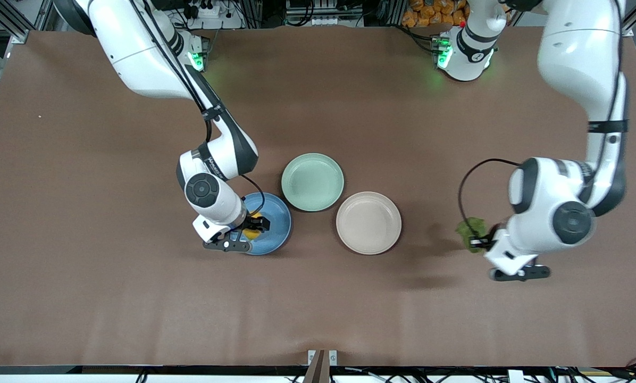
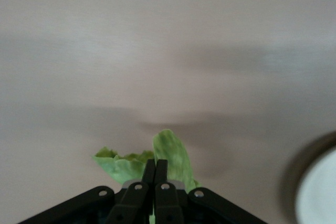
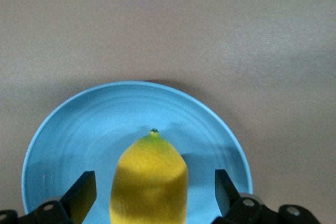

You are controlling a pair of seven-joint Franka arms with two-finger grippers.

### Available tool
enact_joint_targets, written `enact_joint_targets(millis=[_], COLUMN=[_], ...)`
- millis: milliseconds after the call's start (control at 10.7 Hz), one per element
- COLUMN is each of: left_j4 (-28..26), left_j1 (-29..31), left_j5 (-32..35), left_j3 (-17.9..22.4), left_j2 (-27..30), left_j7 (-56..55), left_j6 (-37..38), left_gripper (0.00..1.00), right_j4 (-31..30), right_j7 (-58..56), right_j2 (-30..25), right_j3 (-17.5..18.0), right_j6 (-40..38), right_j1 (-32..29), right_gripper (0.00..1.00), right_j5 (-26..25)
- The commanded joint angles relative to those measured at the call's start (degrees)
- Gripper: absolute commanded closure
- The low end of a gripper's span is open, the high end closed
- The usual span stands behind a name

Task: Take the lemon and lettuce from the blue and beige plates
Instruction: 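Carry the lettuce off the plate and release it with the left gripper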

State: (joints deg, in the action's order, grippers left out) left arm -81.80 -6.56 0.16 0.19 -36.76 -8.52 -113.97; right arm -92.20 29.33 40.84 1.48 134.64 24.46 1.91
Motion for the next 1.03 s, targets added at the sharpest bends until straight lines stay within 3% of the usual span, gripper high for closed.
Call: enact_joint_targets(millis=[0, 94, 374, 561, 655, 936], left_j4=[-1.87, -1.61, -2.04, -5.19, -7.21, -18.44], left_j1=[4.61, 5.41, 4.98, 4.98, 5.5, 3.93], left_j5=[1.16, 1.24, 1.33, 1.16, 1.16, 0.28], left_j3=[-0.72, -0.8, -0.89, -1.16, -1.24, -1.5], left_j2=[1.87, 1.87, 4.15, 8.18, 10.2, 19.76], left_j7=[5.7, 6.93, 7.82, 7.65, 7.65, 3.62], left_j6=[0.68, 0.68, 5.04, 5.33, 5.51, 2.28], left_gripper=[0.74, 0.01, 0.0, 0.0, 0.0, 0.0], right_j4=[0.26, 0.26, 0.26, 0.35, 0.35, 0.79], right_j7=[1.87, 1.78, 1.78, 1.78, 1.78, 1.96], right_j2=[0.82, 0.82, 0.82, 0.74, 0.82, 0.48], right_j3=[-0.51, -0.51, -0.51, -0.51, -0.51, -0.42], right_j6=[0.89, 0.89, 0.8, 0.8, 0.8, 0.1], right_j1=[0.76, 0.76, 0.76, 0.76, 0.85, 0.76], right_gripper=[0.0, 0.07, 0.31, 0.43, 0.51, 0.58], right_j5=[-1.3, -1.56, -2.0, -2.0, -2.0, -2.0])
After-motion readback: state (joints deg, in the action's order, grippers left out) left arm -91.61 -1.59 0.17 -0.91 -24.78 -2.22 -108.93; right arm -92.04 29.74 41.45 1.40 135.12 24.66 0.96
